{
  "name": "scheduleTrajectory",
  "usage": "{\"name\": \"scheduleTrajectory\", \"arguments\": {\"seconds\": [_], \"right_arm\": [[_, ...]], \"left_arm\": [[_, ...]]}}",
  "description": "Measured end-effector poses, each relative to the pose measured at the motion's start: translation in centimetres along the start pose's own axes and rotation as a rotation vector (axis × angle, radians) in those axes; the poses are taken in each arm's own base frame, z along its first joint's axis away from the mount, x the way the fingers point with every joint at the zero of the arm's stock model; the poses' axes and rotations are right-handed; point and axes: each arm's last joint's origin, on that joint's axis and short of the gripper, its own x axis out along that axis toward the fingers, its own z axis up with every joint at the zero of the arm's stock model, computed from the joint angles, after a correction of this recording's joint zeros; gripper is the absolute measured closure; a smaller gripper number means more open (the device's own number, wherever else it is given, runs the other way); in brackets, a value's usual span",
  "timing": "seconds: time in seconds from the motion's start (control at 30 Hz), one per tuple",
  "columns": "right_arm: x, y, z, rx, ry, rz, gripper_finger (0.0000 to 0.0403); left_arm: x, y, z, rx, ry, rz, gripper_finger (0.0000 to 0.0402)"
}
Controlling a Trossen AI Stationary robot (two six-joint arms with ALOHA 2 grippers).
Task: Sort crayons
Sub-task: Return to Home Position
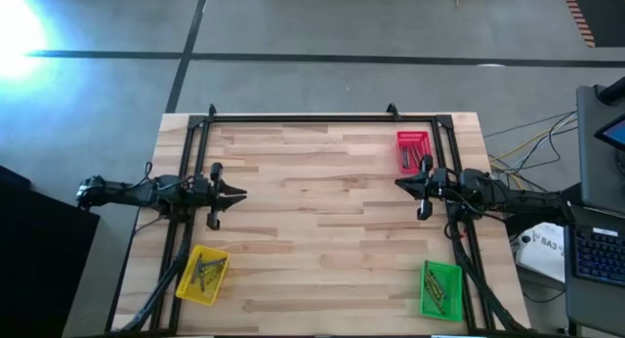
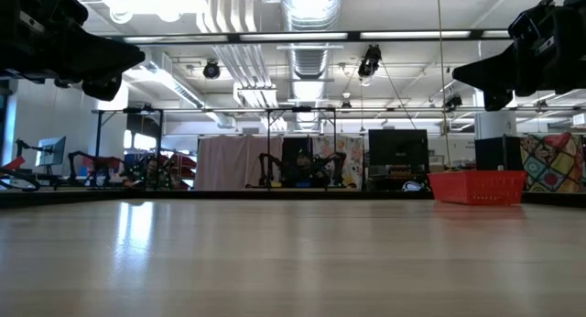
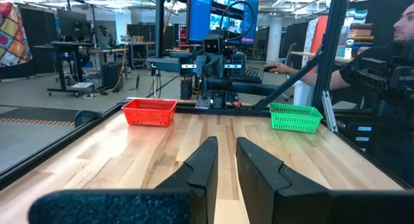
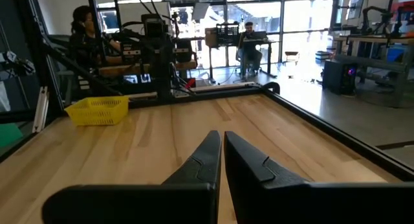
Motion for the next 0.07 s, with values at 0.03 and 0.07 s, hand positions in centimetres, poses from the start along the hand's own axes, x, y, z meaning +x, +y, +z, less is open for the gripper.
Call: {"name": "scheduleTrajectory", "arguments": {"seconds": [0.03, 0.07], "right_arm": [[0.0, 0.0, 0.0, 0.0, 0.0, 0.0, 0.039], [0.0, 0.0, 0.0, 0.0, 0.0, 0.0, 0.039]], "left_arm": [[0.0, 0.0, 0.0, 0.0, 0.0, 0.0, 0.0361], [0.0, 0.0, 0.0, 0.0, 0.0, 0.0, 0.0361]]}}
